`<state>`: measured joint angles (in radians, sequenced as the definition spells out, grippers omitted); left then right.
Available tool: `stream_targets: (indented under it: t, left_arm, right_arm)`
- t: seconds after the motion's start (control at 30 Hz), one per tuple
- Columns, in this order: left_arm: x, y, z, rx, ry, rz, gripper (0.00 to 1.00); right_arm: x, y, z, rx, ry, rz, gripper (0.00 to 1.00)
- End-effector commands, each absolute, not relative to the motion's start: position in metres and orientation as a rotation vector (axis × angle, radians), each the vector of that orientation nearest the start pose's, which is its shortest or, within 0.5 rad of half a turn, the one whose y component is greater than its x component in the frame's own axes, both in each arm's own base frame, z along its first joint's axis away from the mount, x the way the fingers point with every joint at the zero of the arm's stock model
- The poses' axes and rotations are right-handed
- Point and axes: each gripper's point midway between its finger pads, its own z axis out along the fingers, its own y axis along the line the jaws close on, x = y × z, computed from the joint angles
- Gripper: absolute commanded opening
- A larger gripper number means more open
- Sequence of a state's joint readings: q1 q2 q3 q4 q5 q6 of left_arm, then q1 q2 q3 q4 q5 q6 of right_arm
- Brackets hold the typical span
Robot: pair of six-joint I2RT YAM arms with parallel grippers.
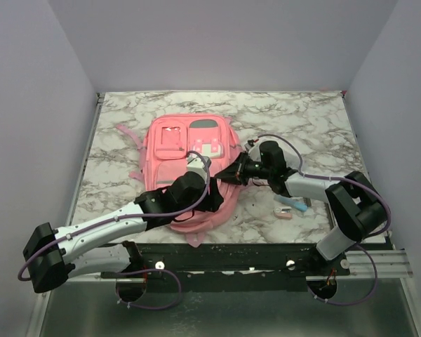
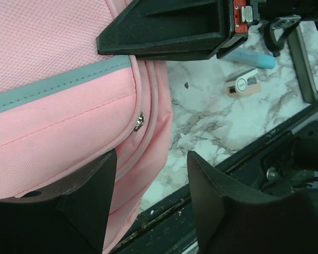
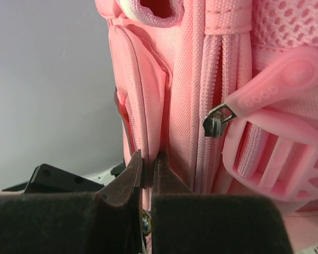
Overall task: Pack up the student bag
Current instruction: Unzip the student bag at the center of the board.
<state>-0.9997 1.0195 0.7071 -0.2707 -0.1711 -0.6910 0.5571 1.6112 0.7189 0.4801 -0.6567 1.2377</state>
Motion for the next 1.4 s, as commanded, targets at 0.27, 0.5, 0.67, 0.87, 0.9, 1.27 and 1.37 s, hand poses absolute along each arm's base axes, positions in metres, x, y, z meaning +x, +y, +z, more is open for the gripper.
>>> stream_targets:
  t: [0.27,0.5,0.67,0.87,0.9,1.27,1.37]
  left_arm:
    - [0.220,-0.257,0.150,0.230,2.219,-0.404,0.45]
    - [0.224,-0.258,0.131,0.231,2.255,-0.314,0.52]
    - [0.225,-0.255,0.128,0.230,2.271,-0.270,0.51]
    - [0.224,-0.261,0.124,0.249,2.295,-0.275,0.35]
    - [0.225,-0.261,0.122,0.257,2.300,-0.264,0.32]
    - [0.234,-0.261,0.124,0.244,2.287,-0.200,0.19]
    - [0.233,-0.245,0.117,0.206,2.289,-0.133,0.06]
  right_arm:
    - [0.282,0.335,0.180,0.345,2.217,1.723,0.00]
    - [0.281,0.336,0.183,0.344,2.215,1.722,0.00]
    - [0.279,0.335,0.177,0.346,2.228,1.715,0.00]
    - [0.278,0.334,0.176,0.350,2.220,1.714,0.00]
    - [0.279,0.334,0.176,0.351,2.219,1.713,0.00]
    - [0.277,0.334,0.174,0.301,2.220,1.693,0.00]
    - [0.283,0.329,0.170,0.301,2.202,1.655,0.00]
